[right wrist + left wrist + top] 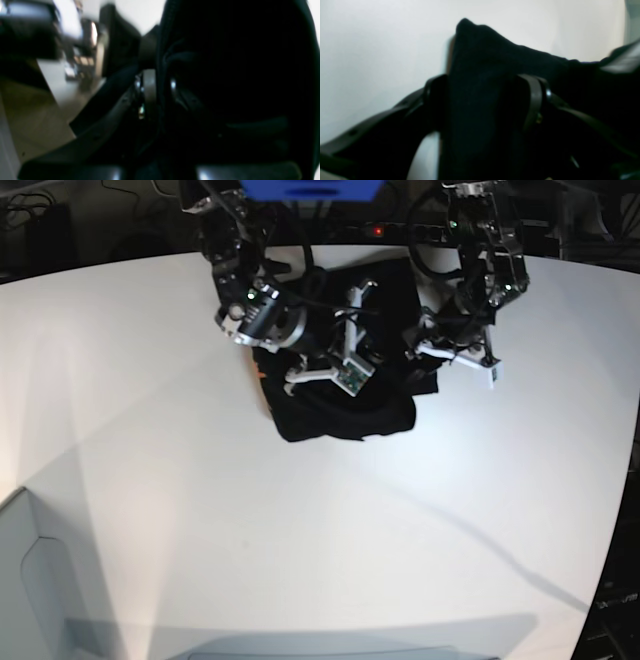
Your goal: Fold the T-shirt properly
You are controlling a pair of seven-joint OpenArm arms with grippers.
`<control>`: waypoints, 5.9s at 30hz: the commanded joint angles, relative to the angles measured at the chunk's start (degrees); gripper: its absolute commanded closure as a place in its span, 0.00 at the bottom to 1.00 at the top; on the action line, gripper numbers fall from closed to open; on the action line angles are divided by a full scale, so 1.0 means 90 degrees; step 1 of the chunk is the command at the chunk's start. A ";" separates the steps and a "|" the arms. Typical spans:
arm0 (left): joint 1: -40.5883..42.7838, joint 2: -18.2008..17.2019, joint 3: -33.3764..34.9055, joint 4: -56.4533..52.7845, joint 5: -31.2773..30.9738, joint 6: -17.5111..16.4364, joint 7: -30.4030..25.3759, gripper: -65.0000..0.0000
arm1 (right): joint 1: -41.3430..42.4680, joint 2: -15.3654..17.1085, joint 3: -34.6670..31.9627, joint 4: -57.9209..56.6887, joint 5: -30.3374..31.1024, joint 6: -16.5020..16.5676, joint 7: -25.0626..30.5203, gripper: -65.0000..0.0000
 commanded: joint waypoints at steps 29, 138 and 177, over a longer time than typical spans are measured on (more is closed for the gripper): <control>0.0057 -0.0168 -0.3928 0.1380 -0.1036 0.0052 0.1519 0.39 | 0.0066 -0.0074 -0.1547 0.0051 0.0174 0.0045 0.0528 0.53; 0.0282 -0.0422 -0.4671 0.1449 -0.1027 0.0042 0.1597 0.38 | 0.0789 0.0922 -0.2290 -0.0750 0.0145 0.0045 0.0889 0.44; 0.0262 -0.0422 -0.4671 0.1459 -0.1046 0.0042 0.1597 0.38 | -0.0031 0.1547 -0.1108 0.0550 0.0125 0.0045 0.0889 0.45</control>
